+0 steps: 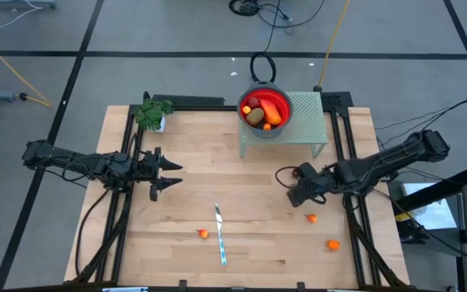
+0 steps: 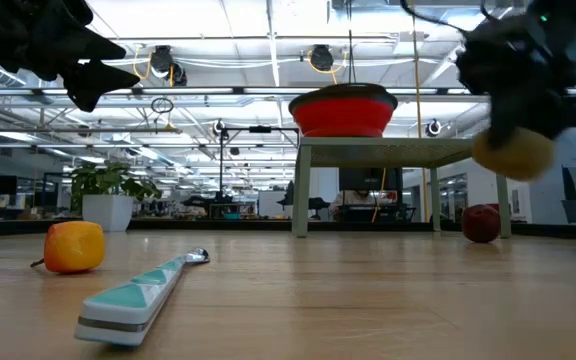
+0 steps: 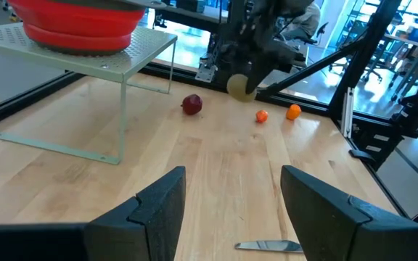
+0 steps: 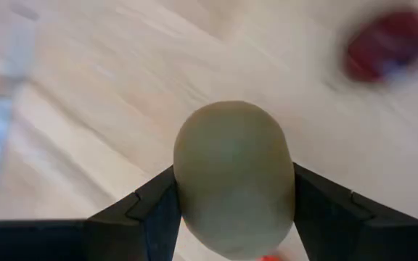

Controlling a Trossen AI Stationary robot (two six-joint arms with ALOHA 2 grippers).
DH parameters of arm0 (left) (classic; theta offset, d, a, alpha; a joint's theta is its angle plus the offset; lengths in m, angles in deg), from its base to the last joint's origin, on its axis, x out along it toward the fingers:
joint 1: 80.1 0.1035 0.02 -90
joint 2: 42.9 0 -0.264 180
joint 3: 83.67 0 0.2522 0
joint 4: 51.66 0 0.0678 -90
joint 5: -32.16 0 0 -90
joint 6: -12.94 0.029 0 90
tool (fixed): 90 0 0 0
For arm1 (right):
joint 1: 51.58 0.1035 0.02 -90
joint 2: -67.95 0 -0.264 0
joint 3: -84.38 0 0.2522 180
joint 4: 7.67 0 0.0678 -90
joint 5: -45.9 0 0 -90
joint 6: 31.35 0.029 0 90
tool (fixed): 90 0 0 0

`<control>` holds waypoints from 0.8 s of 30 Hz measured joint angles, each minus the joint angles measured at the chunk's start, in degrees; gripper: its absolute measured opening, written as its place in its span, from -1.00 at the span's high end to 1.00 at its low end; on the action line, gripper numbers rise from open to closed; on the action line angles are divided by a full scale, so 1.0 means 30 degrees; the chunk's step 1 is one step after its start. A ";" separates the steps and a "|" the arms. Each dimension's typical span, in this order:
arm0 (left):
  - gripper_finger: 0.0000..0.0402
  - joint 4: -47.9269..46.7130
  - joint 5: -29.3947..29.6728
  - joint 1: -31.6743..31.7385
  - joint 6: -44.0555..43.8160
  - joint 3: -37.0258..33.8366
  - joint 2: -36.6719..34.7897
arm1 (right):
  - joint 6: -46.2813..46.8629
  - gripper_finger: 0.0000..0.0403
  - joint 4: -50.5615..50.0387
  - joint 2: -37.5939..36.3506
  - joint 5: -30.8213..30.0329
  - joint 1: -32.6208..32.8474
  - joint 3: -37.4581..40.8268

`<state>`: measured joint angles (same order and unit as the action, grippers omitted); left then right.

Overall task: Pick & Place Fruit
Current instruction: Put the kiwi into the red strainer bowl on the shelf

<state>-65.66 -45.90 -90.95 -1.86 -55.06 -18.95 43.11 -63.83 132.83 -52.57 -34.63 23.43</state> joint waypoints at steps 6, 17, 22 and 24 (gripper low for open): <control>-0.12 0.0003 -0.0003 0.0000 0.0002 0.0000 -0.0005 | -0.3499 -0.06 0.6541 0.0000 -0.2235 0.0000 -0.0295; -0.12 0.0003 -0.0003 0.0000 0.0004 0.0000 -0.0003 | -1.0363 -0.06 1.8100 0.0000 -0.2688 -0.0007 -0.0295; -0.12 0.0003 -0.0011 0.0000 0.0266 0.0000 -0.0007 | -1.2803 -0.06 2.1636 0.0000 -0.2181 -0.0004 -0.0295; -0.12 0.0003 -0.0011 0.0000 0.0310 0.0000 -0.0005 | -1.3793 -0.06 2.2766 0.0000 -0.1308 0.0000 -0.0295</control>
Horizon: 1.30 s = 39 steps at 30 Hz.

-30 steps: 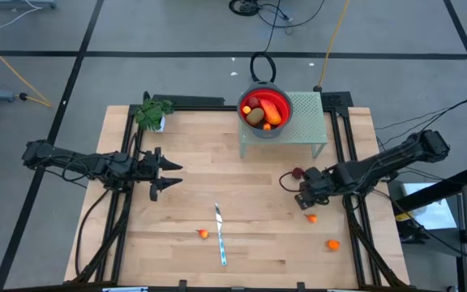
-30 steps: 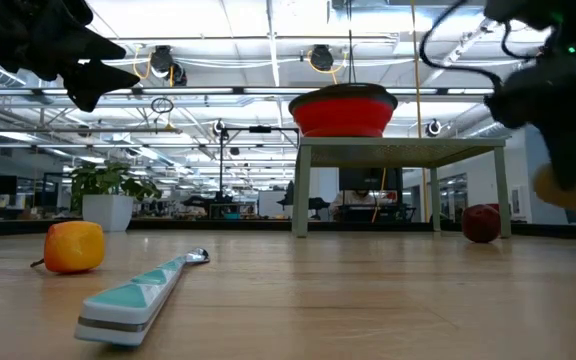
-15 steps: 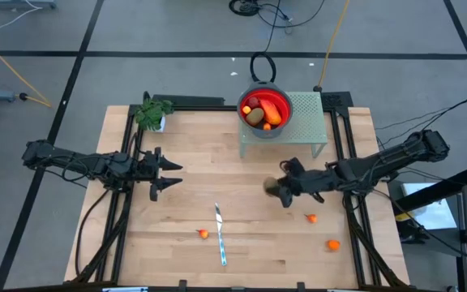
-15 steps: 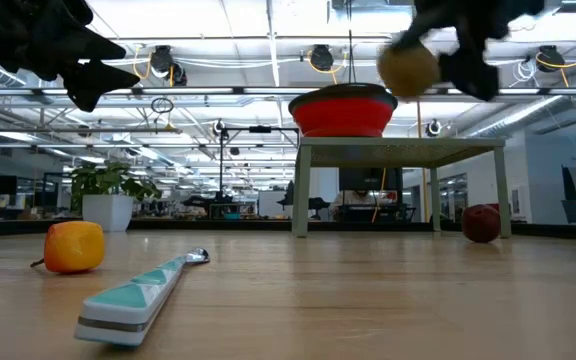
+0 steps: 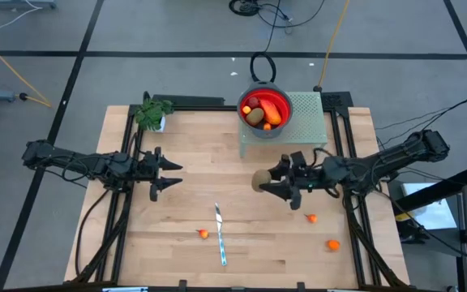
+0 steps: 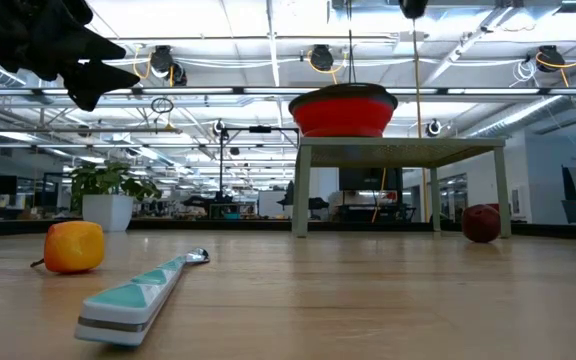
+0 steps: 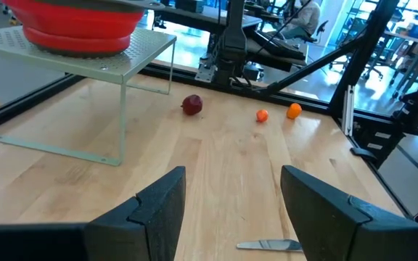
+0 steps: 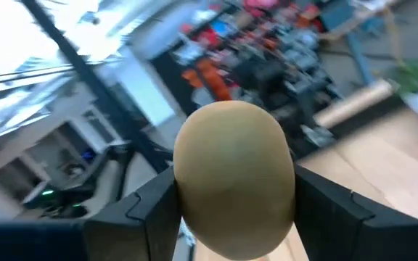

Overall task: Pick & Place Fruit
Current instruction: Put the kiwi into the red strainer bowl on the shelf

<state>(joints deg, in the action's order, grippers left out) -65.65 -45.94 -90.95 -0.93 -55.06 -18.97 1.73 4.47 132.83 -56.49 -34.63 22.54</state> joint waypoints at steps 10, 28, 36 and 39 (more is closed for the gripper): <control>-0.12 0.0000 0.0000 0.0000 0.0070 0.0000 0.0000 | -0.4536 -0.05 0.5312 0.0000 0.3802 0.0004 0.0007; -0.12 0.0000 0.0001 0.0000 0.0073 0.0000 0.0004 | -1.6280 -0.07 0.7596 0.0000 0.7674 0.0007 0.0010; -0.12 0.0000 0.0007 0.0000 0.0065 0.0000 -0.0002 | -1.5027 -0.12 0.7866 0.0007 0.6725 0.0011 0.0015; -0.12 0.0000 0.0007 0.0000 0.0065 0.0000 -0.0002 | -1.1492 -0.11 0.7880 0.0007 0.3435 0.0007 0.0019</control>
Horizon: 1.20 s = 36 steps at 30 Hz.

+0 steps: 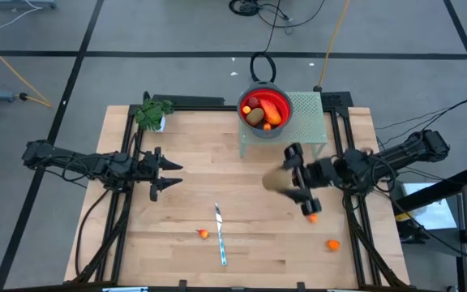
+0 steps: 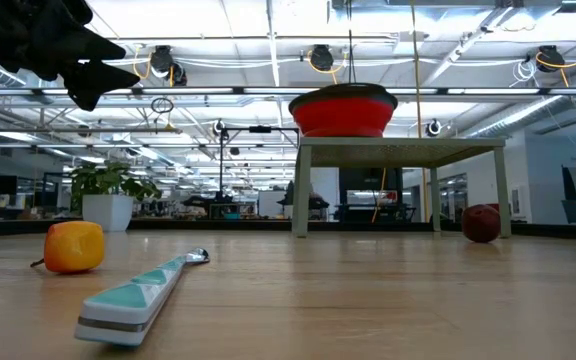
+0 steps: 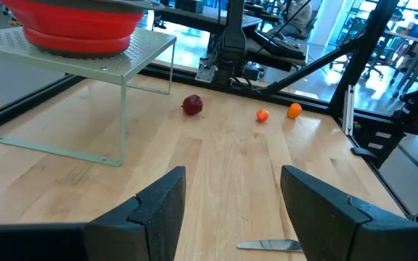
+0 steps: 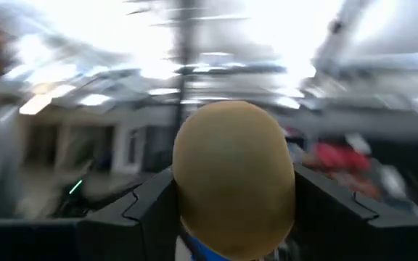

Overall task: Pick & Place Fruit
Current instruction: Put the kiwi into the red strainer bowl on the shelf

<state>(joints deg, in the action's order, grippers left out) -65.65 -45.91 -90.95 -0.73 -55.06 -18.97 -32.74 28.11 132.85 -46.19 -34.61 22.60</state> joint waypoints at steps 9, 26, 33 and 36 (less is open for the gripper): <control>-0.12 0.0000 0.0000 0.0000 -0.0070 0.0000 0.0003 | 0.5223 -0.12 -0.0876 0.0000 -0.9395 -0.0007 0.0003; -0.12 0.0000 0.0057 0.0000 0.0153 0.0000 0.0006 | -0.4549 -0.10 -0.0965 -0.0210 -2.3301 -0.3346 0.0003; -0.12 0.0000 0.0238 0.0000 0.0153 0.0000 0.0000 | -0.7707 -0.10 -0.1006 -0.0255 -2.3247 -0.5561 -0.0872; -0.12 0.0005 0.0703 0.0007 0.0036 0.0000 0.0002 | -0.8975 -0.10 -0.1495 -0.0255 -2.3240 -0.6068 -0.1738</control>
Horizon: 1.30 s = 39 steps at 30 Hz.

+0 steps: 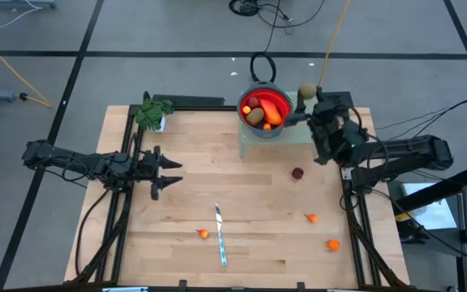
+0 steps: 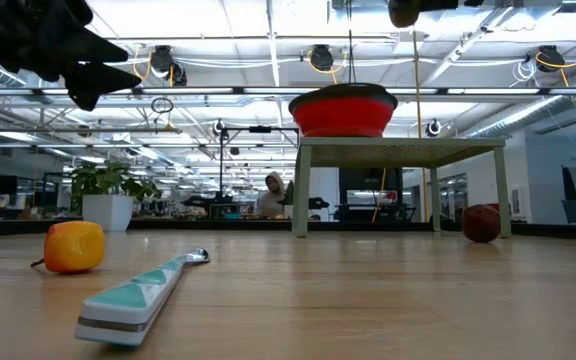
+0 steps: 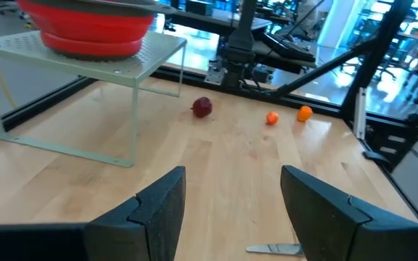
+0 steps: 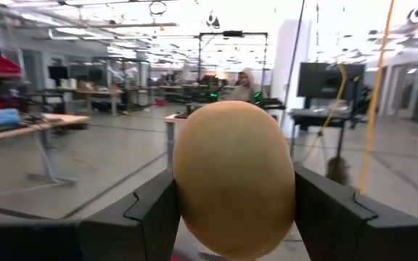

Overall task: Pick & Place Fruit
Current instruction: Put the kiwi into the red strainer bowl on the shelf

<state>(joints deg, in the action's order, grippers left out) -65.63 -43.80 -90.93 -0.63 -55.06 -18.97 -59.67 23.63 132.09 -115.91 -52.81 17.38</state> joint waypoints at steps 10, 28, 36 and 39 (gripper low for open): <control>-0.12 -0.0005 0.1672 -0.0003 -0.0040 0.0000 -0.0002 | 0.2323 -0.10 -0.8392 0.0015 0.1439 -0.1274 -0.3877; -0.12 -0.0005 0.2022 -0.0003 -0.0072 0.0000 -0.0002 | 1.0588 -0.10 -1.7826 0.1822 1.0327 -0.4814 -0.7056; -0.12 -0.0005 0.2022 -0.0007 -0.0172 0.0000 -0.0002 | 1.4227 -0.10 -2.0212 0.2786 1.6090 -0.7103 -0.7454; -0.12 -0.0005 0.2022 -0.0007 -0.0174 0.0000 0.0005 | 1.5363 -0.10 -2.0834 0.3208 1.7896 -0.7754 -0.7454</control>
<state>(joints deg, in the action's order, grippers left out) -65.65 -37.74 -90.95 -1.15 -55.06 -18.95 -13.58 -38.88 141.71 -62.22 -76.07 -4.98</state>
